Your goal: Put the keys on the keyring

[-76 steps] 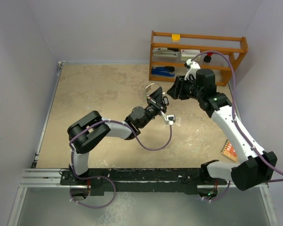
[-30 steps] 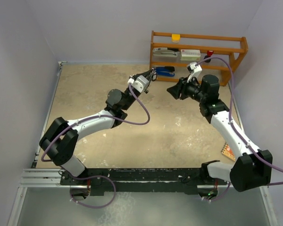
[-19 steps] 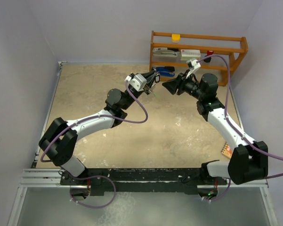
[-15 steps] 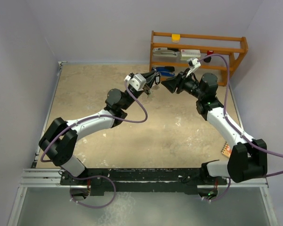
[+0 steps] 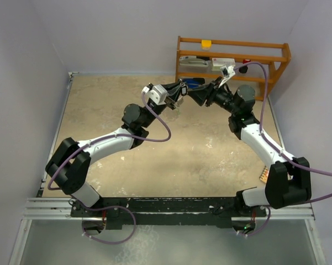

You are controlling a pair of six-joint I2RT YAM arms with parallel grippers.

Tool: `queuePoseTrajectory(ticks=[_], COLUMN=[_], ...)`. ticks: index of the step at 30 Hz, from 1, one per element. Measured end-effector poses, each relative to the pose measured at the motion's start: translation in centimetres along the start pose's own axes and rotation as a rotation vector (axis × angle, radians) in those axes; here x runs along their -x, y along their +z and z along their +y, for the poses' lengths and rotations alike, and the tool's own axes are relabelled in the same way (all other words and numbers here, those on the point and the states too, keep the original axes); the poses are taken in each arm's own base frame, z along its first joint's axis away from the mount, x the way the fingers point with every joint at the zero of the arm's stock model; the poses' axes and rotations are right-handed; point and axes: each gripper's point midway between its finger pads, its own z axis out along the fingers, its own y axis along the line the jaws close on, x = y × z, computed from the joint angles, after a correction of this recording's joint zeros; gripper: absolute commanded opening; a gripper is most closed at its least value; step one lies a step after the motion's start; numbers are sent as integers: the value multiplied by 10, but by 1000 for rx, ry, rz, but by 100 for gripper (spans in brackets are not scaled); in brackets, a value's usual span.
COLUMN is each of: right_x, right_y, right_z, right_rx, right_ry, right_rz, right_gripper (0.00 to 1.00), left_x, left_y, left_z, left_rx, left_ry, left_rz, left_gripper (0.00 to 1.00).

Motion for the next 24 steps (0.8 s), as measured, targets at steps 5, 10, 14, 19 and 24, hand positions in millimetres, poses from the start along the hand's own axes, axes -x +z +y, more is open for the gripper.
queuePoseTrajectory(ticks=[5, 10, 14, 19, 24], right_x=[-2, 1, 2, 3, 7], right_y=[4, 5, 4, 4, 5], right_z=[0, 5, 7, 10, 12], right_rx=[23, 47, 56, 70, 77], right_ry=[20, 21, 22, 24, 19], right_rz=[-1, -12, -14, -11, -20], right_gripper=[48, 48, 48, 44, 41], left_x=[6, 4, -1, -5, -5], left_y=[3, 3, 4, 5, 5], left_z=[1, 0, 0, 0, -2], left_rx=[1, 0, 0, -1, -7], left_ry=[-8, -15, -22, -30, -46], left_rz=[-22, -24, -14, -15, -20], left_gripper=[0, 0, 0, 0, 0])
